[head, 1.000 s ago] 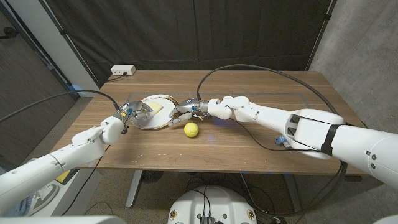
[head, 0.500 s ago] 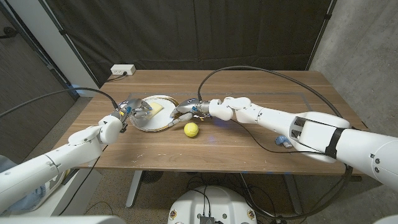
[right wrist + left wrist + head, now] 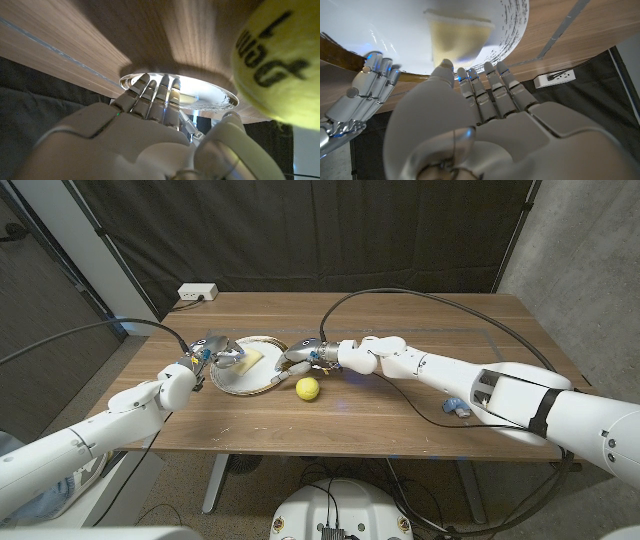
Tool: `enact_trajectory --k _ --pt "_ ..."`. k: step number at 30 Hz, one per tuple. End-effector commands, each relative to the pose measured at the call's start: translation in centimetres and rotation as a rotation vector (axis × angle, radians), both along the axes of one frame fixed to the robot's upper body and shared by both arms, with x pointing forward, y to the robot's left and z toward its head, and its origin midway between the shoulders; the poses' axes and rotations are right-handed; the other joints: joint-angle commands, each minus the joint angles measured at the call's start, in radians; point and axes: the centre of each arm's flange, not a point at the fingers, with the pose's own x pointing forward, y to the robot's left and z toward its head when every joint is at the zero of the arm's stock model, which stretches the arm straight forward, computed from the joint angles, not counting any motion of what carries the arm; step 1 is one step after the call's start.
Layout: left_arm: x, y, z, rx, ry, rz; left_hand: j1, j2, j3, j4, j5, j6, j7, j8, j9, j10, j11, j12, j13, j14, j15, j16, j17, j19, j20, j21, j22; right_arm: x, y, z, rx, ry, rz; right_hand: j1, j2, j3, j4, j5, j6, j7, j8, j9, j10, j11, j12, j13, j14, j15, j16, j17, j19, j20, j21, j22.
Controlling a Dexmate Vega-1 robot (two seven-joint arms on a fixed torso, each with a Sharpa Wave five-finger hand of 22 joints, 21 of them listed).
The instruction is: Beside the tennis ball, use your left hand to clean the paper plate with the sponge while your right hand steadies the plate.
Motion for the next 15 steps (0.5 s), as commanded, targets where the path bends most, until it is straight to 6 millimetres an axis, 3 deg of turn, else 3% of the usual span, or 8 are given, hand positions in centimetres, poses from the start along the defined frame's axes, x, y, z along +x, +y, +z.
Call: enact_trajectory --k 1,15 --pt "-0.34 -0.08 -0.1 -0.003 -0.005 -0.001 0.008 0.003 0.006 0.002 -0.003 -0.004 0.0 -0.005 0.002 -0.006 -0.002 0.0 0.004 -0.003 -0.086 -0.002 0.002 -0.005 0.001 -0.002 -0.001 -1.05 0.01 1.16 0.039 -0.03 0.037 0.001 0.007 0.005 -0.006 -0.003 -0.004 0.001 -0.002 -0.001 -0.003 -0.001 -0.001 0.003 -0.001 -0.009 0.0 0.003 -0.001 -0.05 0.005 0.001" --pt "-0.81 -0.87 -0.32 -0.019 -0.019 -0.006 0.008 0.003 0.007 0.001 -0.003 -0.005 -0.002 -0.004 0.002 -0.006 -0.002 0.001 0.004 -0.004 -0.085 -0.001 0.002 -0.005 0.001 -0.003 -0.001 -1.89 -0.67 1.78 0.075 -0.051 0.061 0.002 0.009 0.006 -0.007 -0.003 -0.005 0.001 -0.002 -0.001 0.0 0.004 0.0 0.003 0.007 -0.011 0.002 0.003 0.0 -0.051 0.006 0.001"
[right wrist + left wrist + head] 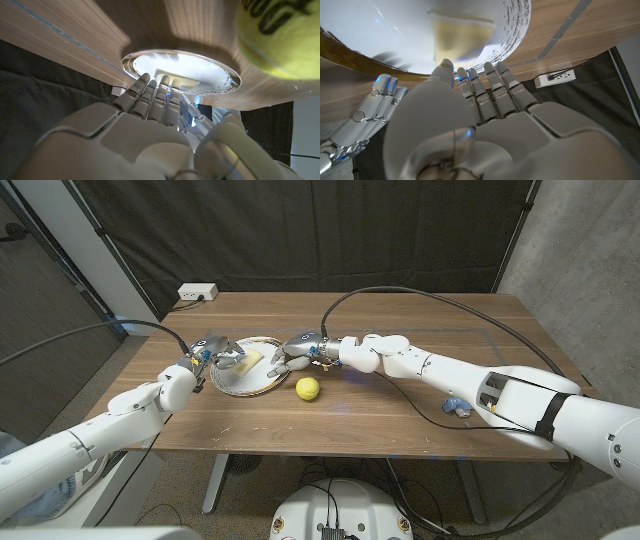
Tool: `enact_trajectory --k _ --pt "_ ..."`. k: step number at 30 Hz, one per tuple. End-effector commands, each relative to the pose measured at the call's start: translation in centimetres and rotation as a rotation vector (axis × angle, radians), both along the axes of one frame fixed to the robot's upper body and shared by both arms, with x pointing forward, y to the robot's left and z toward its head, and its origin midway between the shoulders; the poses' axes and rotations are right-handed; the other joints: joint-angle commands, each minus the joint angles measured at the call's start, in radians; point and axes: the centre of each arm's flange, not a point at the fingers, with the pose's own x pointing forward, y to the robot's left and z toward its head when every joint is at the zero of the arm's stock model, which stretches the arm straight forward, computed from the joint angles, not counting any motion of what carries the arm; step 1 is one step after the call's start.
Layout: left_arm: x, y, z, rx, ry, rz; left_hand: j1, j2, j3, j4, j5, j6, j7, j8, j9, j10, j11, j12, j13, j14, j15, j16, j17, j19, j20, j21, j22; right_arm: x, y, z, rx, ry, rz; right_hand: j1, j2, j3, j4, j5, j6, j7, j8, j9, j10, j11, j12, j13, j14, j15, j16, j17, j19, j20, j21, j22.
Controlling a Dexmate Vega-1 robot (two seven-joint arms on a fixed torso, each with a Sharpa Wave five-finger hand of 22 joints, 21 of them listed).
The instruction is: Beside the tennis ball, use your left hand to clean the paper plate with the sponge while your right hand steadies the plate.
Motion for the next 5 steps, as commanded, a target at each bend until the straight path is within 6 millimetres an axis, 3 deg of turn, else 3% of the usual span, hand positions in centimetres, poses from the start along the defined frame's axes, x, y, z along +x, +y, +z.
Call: enact_trajectory --k 1,5 --pt "-0.43 -0.68 -0.11 -0.013 -0.013 -0.006 0.008 0.003 0.007 0.001 -0.003 -0.005 -0.002 -0.004 0.002 -0.006 -0.003 0.001 0.004 -0.004 -0.085 -0.001 0.002 -0.005 0.001 -0.003 -0.001 -0.69 -0.46 0.49 0.021 -0.029 0.02 0.002 0.009 0.002 -0.003 -0.003 -0.002 -0.002 -0.002 0.0 0.0 0.004 0.0 0.003 0.007 -0.011 0.002 0.003 0.0 -0.05 0.006 0.001" --pt "-0.41 -0.78 -0.18 -0.008 -0.008 -0.006 0.008 0.003 0.008 0.001 -0.003 -0.004 -0.003 -0.003 0.003 -0.006 -0.003 0.002 0.004 -0.003 -0.087 0.0 0.001 -0.004 0.0 -0.003 -0.001 -0.76 -0.51 0.44 0.018 -0.033 0.019 0.003 0.009 0.002 -0.003 -0.003 -0.001 -0.002 -0.002 0.0 0.001 0.004 0.0 0.003 0.006 -0.012 0.002 0.003 0.0 -0.05 0.006 0.001"
